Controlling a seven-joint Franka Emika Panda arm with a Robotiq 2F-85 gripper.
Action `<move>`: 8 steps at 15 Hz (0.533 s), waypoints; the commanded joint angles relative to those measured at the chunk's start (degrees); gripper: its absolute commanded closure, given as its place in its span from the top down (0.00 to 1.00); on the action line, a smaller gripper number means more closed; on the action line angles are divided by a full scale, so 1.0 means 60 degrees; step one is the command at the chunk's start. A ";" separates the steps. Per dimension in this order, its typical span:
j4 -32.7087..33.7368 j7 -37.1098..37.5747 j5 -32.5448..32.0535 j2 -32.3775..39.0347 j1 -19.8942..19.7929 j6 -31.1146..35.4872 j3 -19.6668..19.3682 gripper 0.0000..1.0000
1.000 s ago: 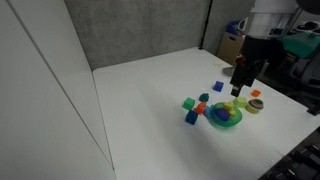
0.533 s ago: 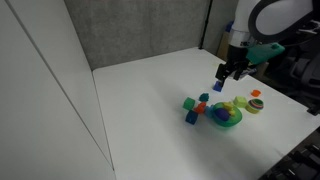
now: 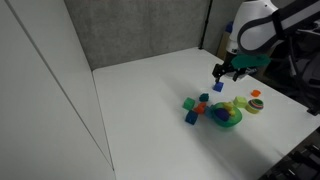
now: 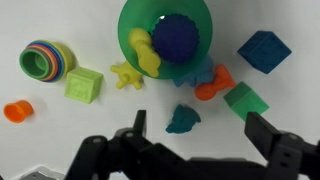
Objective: Put the green object in the bowl
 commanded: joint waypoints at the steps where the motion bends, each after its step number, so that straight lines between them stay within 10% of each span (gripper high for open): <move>1: 0.0245 0.1094 0.0175 0.0149 0.0188 0.0231 -0.0260 1.00; 8: 0.0298 0.1052 -0.0146 0.0455 0.0133 0.0215 -0.0564 1.00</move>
